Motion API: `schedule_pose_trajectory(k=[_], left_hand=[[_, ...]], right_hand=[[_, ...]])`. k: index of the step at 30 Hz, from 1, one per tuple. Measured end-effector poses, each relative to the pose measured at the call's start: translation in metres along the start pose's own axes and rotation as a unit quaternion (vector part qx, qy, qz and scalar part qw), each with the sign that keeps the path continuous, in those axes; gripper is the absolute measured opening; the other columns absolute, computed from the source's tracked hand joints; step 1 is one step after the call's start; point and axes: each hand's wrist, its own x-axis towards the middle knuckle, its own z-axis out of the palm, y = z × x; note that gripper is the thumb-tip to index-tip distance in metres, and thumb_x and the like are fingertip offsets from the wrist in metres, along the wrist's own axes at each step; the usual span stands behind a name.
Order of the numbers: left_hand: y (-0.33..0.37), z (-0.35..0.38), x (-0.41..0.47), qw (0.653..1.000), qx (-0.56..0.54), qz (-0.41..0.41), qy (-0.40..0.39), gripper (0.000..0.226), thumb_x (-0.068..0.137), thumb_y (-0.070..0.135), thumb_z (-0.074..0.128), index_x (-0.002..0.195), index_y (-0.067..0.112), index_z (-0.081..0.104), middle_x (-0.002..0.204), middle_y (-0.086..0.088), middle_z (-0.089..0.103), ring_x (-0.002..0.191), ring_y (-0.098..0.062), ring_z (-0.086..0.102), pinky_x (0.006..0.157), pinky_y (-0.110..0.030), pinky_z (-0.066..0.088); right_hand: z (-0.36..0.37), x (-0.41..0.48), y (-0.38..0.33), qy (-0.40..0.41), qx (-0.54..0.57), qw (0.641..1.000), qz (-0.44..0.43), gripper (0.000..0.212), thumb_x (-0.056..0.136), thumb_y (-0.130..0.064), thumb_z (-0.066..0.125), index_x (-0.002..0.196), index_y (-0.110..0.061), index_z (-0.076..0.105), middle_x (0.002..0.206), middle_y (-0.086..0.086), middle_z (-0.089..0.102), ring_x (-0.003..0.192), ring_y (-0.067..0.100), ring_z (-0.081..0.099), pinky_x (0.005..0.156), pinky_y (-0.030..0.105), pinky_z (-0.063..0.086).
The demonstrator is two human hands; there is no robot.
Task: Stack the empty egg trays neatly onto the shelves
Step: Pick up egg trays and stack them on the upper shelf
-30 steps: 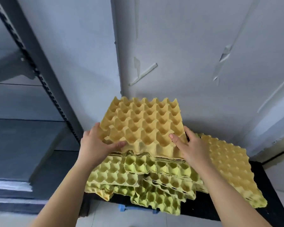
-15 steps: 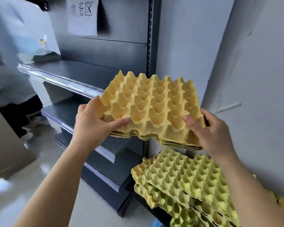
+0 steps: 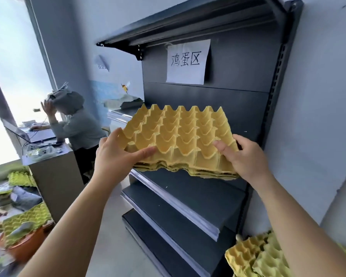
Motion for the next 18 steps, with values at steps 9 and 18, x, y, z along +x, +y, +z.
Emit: schedule_pose_trajectory(k=[9, 18], left_hand=[[-0.087, -0.029, 0.123, 0.998, 0.003, -0.054, -0.010, 0.139, 0.027, 0.092, 0.068, 0.146, 0.027, 0.037, 0.141, -0.001, 0.048, 0.128, -0.023, 0.048, 0.107, -0.048, 0.040], [-0.150, -0.002, 0.263, 0.998, -0.041, -0.051, -0.005, 0.126, 0.046, 0.073, 0.080, 0.150, 0.023, 0.031, 0.152, 0.000, 0.040, 0.137, -0.021, 0.039, 0.113, -0.044, 0.033]], right_hand=[[0.115, 0.085, -0.034, -0.035, -0.029, 0.999, 0.003, 0.050, 0.068, -0.074, 0.058, 0.086, -0.028, 0.065, 0.079, -0.016, 0.069, 0.075, 0.005, 0.064, 0.058, 0.019, 0.041], [0.199, 0.208, -0.016, -0.019, -0.071, 0.997, 0.016, 0.075, 0.061, -0.087, 0.052, 0.069, -0.012, 0.055, 0.064, 0.008, 0.061, 0.058, 0.021, 0.055, 0.056, 0.035, 0.042]])
